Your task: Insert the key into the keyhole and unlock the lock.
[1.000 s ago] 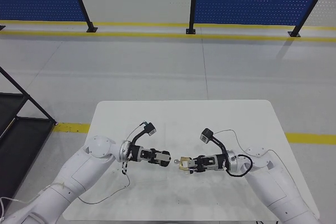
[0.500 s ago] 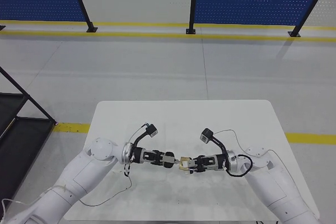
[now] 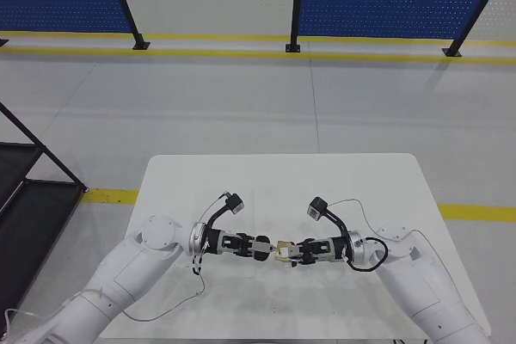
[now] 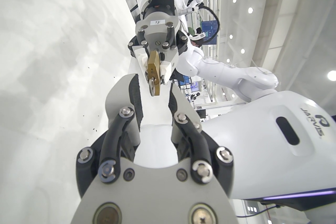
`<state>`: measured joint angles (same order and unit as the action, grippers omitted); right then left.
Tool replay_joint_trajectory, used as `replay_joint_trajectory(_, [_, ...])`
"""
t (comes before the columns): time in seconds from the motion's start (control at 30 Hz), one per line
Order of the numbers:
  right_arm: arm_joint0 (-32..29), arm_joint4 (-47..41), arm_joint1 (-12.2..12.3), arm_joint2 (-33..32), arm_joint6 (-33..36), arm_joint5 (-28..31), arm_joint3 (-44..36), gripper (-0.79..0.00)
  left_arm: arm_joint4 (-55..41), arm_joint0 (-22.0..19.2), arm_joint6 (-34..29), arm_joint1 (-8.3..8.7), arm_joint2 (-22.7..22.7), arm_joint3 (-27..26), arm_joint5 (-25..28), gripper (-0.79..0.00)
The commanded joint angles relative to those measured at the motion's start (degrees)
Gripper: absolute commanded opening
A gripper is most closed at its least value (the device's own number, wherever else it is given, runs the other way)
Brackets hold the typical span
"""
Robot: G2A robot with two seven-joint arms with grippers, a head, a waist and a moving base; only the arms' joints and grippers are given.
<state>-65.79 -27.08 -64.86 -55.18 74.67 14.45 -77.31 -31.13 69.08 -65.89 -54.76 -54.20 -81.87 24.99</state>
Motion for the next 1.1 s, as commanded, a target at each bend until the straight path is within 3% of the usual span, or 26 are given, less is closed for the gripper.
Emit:
replay_joint_trajectory(0.0, [0.00,0.00,0.00,0.00,0.00,0.00,0.00,-0.785,0.17,0.11,0.05,-0.04,-0.10,0.02,-0.09,-0.579])
replay_joint_trajectory(0.23, [0.00,0.00,0.00,0.00,0.00,0.00,0.00,-0.785,0.63,0.44,-0.20,-0.16,-0.41,0.01,-0.11,-0.763])
replay_joint_trajectory(0.63, [0.00,0.00,0.00,0.00,0.00,0.00,0.00,-0.785,2.47,0.18,-0.25,-0.49,-0.70,0.27,1.19,-0.785])
replay_joint_trajectory(1.07, [0.00,0.00,0.00,0.00,0.00,0.00,0.00,-0.785,6.69,0.31,1.09,-0.78,-1.13,0.06,7.53,-0.785])
